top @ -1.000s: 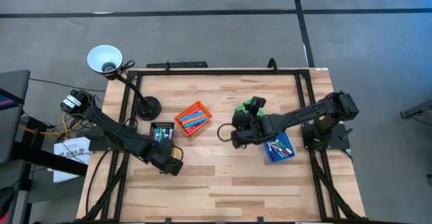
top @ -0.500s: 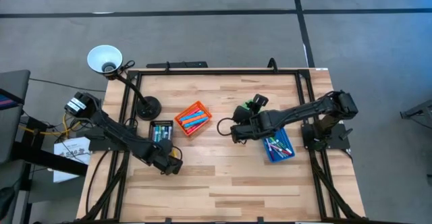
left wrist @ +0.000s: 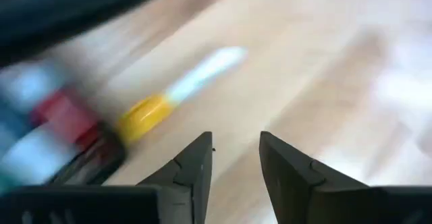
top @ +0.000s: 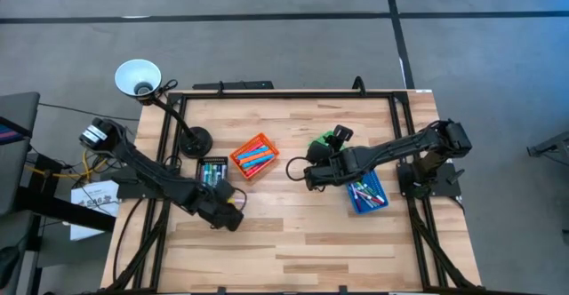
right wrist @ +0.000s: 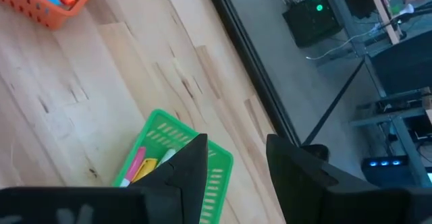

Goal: Pick & Place Markers
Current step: Put the yellow pen into the green bin

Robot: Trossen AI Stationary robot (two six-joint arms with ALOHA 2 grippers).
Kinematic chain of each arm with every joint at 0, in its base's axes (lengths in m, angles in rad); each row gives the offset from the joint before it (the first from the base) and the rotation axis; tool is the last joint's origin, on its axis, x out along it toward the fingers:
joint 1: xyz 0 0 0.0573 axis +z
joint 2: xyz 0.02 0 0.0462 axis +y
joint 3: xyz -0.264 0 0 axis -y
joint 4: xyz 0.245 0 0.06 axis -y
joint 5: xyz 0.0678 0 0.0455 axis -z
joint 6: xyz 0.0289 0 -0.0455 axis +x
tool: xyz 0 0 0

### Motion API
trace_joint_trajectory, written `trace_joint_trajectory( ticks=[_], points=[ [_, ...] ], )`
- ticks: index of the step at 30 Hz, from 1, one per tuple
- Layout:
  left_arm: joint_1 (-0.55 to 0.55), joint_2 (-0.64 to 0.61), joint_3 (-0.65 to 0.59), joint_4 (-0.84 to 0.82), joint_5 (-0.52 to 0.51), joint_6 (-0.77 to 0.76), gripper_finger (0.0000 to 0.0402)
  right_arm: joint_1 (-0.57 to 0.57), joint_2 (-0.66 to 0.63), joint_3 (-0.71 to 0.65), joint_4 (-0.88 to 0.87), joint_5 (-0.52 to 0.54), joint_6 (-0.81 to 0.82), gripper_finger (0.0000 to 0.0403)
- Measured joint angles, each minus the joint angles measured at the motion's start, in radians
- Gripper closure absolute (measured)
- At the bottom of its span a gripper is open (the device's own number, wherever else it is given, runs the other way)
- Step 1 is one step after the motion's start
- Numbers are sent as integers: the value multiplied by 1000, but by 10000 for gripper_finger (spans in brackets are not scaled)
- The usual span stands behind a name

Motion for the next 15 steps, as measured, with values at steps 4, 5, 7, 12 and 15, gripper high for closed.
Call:
trace_joint_trajectory(
  ticks=[4,5,7,12,15],
  points=[
    [6,-15,1,176,-88,369,282,0,0,0,0,0,-1,260],
    [10,-15,2,199,-99,463,282,0,0,0,0,0,-1,260],
    [22,-15,2,210,-107,634,282,0,0,0,0,0,-1,260],
    [119,-15,2,209,-46,850,282,0,0,0,1,0,-1,260],
    [198,-15,2,200,33,859,282,1,0,0,1,0,-2,260]
  ],
)
